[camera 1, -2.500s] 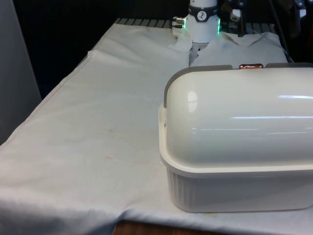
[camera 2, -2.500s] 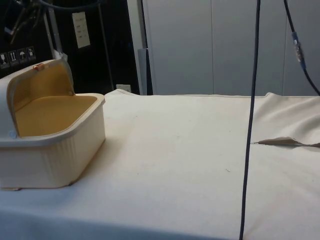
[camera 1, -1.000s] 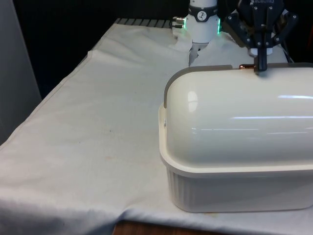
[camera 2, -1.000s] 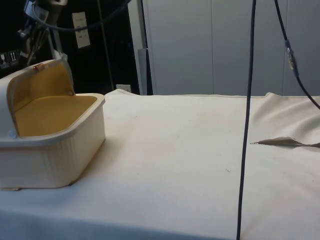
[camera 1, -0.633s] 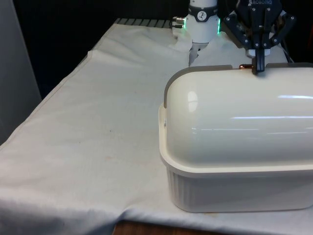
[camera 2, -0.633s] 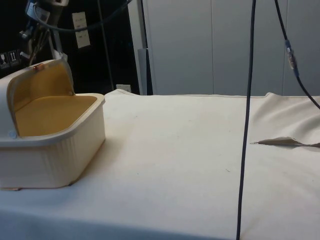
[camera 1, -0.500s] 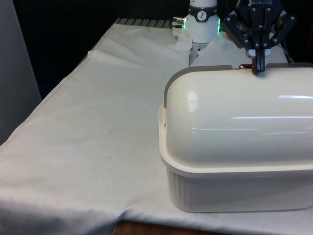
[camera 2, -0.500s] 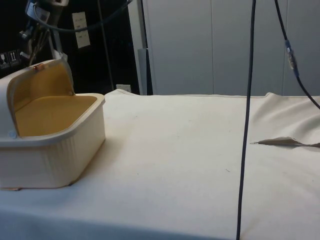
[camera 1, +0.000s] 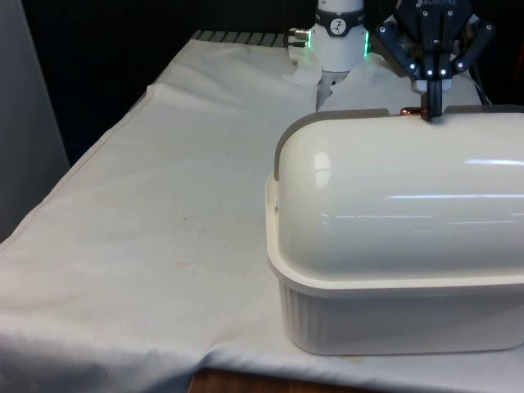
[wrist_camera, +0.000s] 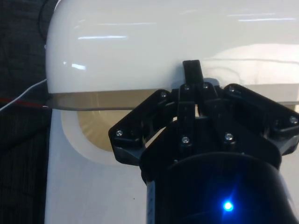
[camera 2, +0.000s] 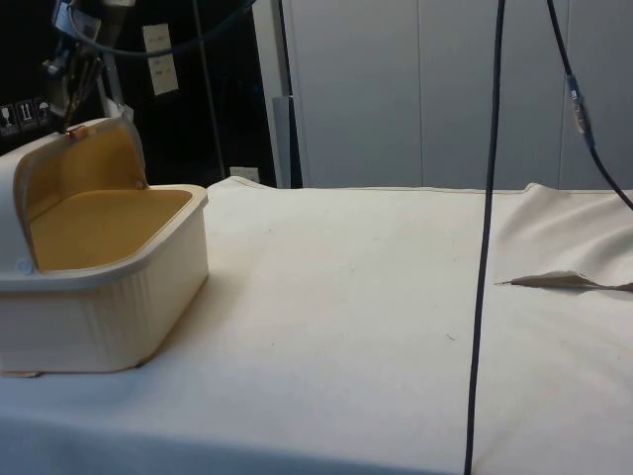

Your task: Open the lid, then close it.

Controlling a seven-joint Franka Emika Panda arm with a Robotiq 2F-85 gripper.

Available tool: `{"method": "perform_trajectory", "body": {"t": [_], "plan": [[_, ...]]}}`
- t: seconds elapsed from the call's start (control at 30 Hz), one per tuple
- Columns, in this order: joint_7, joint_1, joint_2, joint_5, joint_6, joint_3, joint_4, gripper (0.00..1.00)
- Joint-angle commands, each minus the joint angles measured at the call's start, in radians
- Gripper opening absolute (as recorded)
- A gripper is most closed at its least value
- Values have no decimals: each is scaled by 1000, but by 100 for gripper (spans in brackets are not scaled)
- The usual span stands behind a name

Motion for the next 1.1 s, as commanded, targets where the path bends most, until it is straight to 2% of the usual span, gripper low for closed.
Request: {"method": "perform_trajectory", "body": {"t": [0.0, 0.07, 0.37, 0.4, 0.43, 0.5, 0.7, 0.73, 0.77, 0.9, 1.03, 1.07], "plan": [[3, 3, -2, -7, -17, -4, 2, 0], [0, 0, 0, -1, -10, 0, 2, 0], [6, 5, -15, -27, -91, -8, 3, 0], [0, 0, -7, -17, -77, -1, 11, 0], [7, 5, -16, -29, -99, -8, 3, 0], [8, 6, -21, -33, -118, -8, 2, 0], [9, 6, -32, -44, -178, -7, 1, 0], [1, 0, -24, -34, -170, -1, 10, 0], [10, 6, -34, -45, -187, -7, 0, 0], [10, 8, -41, -50, -236, -6, 0, 0], [9, 9, -45, -54, -272, -6, -1, 0], [1, 4, -38, -45, -270, -1, 9, 0]]}}
